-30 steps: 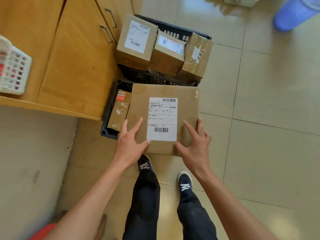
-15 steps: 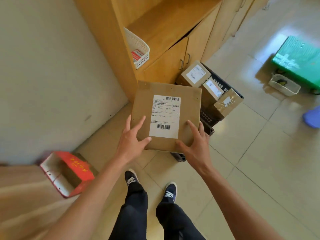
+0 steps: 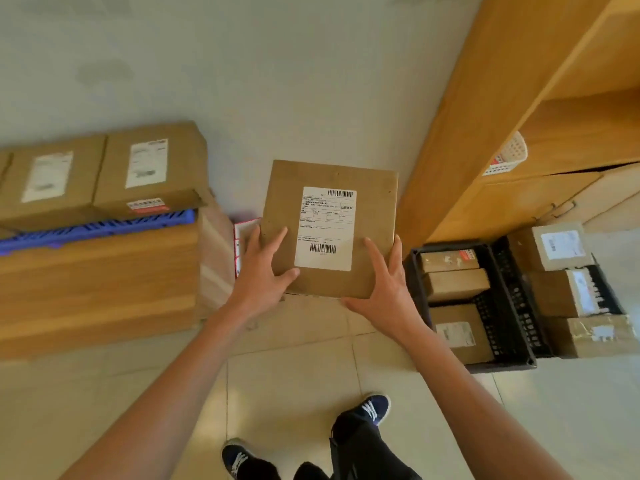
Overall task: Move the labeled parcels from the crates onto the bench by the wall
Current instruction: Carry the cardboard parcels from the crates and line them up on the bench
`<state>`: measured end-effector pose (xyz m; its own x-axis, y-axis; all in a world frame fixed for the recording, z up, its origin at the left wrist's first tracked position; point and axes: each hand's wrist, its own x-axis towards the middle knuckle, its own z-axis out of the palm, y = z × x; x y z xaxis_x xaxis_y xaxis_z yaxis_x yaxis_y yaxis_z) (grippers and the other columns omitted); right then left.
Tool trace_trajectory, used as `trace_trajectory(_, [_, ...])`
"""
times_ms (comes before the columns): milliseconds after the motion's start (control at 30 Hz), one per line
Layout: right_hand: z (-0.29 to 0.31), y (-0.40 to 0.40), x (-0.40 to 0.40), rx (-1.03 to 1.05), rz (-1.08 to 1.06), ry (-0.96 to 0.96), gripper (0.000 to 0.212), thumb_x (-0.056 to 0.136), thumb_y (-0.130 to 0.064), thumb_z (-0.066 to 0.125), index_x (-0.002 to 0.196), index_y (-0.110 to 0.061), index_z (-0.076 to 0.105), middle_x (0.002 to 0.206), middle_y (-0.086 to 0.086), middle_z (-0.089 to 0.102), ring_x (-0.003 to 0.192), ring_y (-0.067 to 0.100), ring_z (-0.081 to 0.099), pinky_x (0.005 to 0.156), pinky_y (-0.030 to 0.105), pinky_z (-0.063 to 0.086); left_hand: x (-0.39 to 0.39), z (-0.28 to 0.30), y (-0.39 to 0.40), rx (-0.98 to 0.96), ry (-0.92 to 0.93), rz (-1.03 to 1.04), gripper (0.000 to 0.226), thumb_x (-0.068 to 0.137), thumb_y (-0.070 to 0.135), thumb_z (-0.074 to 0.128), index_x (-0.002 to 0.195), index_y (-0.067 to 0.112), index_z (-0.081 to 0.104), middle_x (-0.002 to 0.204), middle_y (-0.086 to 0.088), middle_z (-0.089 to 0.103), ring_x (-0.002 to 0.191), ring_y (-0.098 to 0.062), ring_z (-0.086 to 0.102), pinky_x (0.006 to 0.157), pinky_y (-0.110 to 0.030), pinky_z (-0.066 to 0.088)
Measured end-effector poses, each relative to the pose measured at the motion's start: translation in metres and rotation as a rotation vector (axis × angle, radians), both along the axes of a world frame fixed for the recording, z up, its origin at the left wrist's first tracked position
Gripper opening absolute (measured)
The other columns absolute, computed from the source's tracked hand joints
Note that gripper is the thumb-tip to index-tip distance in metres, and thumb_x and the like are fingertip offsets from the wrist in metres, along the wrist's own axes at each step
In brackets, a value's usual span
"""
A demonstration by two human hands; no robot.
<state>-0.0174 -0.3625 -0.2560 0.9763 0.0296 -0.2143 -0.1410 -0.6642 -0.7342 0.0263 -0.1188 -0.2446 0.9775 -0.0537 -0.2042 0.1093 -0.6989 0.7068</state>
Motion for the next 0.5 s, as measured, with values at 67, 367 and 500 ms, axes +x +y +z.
trace_trajectory(67, [0.004,0.049,0.001,-0.029,0.098,-0.001,0.121,0.074,-0.036,0.088,0.154,-0.048,-0.001,0.159,-0.011,-0.032,0.154,0.023,-0.007,0.122,0.051,0.022,-0.019,0.004,0.05,0.017,-0.009,0.096,0.085,0.087,0.03,0.077,0.157,0.039,0.03,0.168,0.003,0.003,0.155,-0.014,0.01,0.125,-0.04,0.017])
trace_trajectory(367, [0.032,0.275,-0.028,0.018,0.354,-0.087,0.118,0.07,-0.035,0.09,0.152,-0.055,0.008,0.164,-0.011,-0.025,0.154,0.02,-0.001,0.124,0.045,0.022,-0.127,0.028,0.277,-0.036,-0.094,0.365,0.081,0.088,0.032,0.078,0.155,0.04,0.033,0.169,0.007,-0.012,0.155,-0.011,-0.001,0.125,-0.04,0.017])
trace_trajectory(500, [0.045,0.366,-0.043,0.033,0.478,-0.126,0.117,0.07,-0.038,0.088,0.143,-0.068,0.002,0.16,-0.021,-0.029,0.155,0.017,-0.007,0.122,0.052,0.026,-0.175,0.041,0.365,-0.064,-0.115,0.43,0.088,0.083,0.038,0.081,0.155,0.044,0.031,0.165,0.017,-0.021,0.153,-0.005,-0.006,0.125,-0.044,0.019])
